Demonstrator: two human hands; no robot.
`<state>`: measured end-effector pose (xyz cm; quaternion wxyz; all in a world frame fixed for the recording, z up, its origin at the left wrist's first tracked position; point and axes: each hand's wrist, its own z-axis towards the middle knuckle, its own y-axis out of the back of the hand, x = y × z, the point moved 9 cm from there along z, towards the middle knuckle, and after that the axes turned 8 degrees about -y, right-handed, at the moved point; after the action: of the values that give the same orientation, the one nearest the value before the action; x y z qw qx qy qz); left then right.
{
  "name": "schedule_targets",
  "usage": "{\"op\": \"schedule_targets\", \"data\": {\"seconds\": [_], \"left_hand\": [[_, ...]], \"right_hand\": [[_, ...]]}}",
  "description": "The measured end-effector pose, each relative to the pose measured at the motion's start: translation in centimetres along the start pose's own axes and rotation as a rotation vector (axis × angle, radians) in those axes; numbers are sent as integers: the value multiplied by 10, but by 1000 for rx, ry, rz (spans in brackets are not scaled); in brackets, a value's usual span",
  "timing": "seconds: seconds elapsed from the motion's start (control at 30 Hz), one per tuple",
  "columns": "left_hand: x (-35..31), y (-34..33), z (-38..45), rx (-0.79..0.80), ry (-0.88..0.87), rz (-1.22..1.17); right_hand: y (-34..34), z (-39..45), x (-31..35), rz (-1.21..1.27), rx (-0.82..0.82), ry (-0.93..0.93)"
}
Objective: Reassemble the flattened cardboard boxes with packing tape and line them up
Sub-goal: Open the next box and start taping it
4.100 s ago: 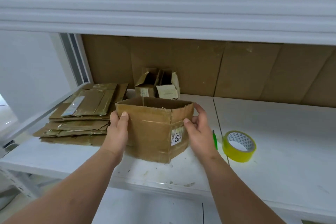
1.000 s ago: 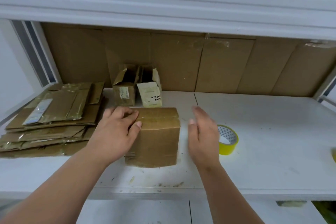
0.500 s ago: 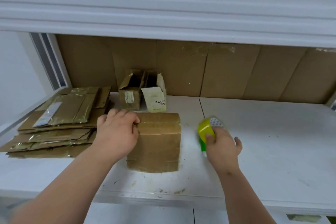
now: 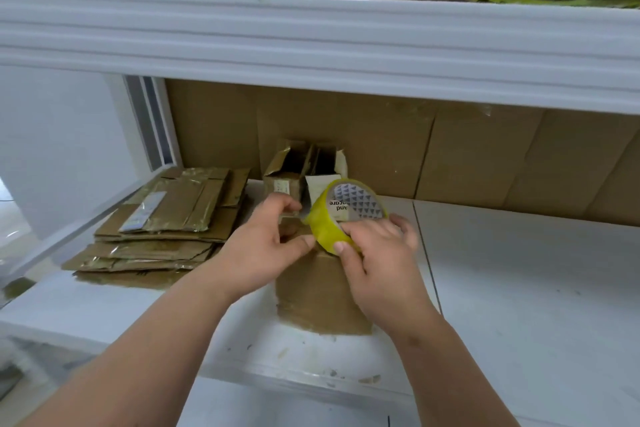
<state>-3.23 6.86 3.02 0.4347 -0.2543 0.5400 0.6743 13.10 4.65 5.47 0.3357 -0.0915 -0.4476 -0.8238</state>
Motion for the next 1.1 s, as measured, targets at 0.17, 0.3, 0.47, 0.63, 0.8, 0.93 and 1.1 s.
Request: {"op": "schedule_targets", "data": {"seconds": [0.17, 0.3, 0.47, 0.63, 0.8, 0.93, 1.1], "left_hand": [[2, 8, -8, -62, -38, -163], [15, 21, -10, -167, 16, -162], [24, 26, -10, -200, 85, -292], [31, 25, -5, -204, 149, -386], [40, 33, -1, -235, 171, -332], [44, 39, -3, -304, 211, -221], [41, 43, -7, -375, 217, -201]], "right_hand": [[-19, 3, 23, -120, 106, 63], [-28, 7, 33, -173, 161, 80], [-26, 17, 32, -225, 227, 54], [-18, 28, 27, -215, 326, 44], [-15, 37, 30, -218, 302, 85], [-11, 43, 34, -187, 269, 108], [9, 56, 18, -142, 219, 14]]}}
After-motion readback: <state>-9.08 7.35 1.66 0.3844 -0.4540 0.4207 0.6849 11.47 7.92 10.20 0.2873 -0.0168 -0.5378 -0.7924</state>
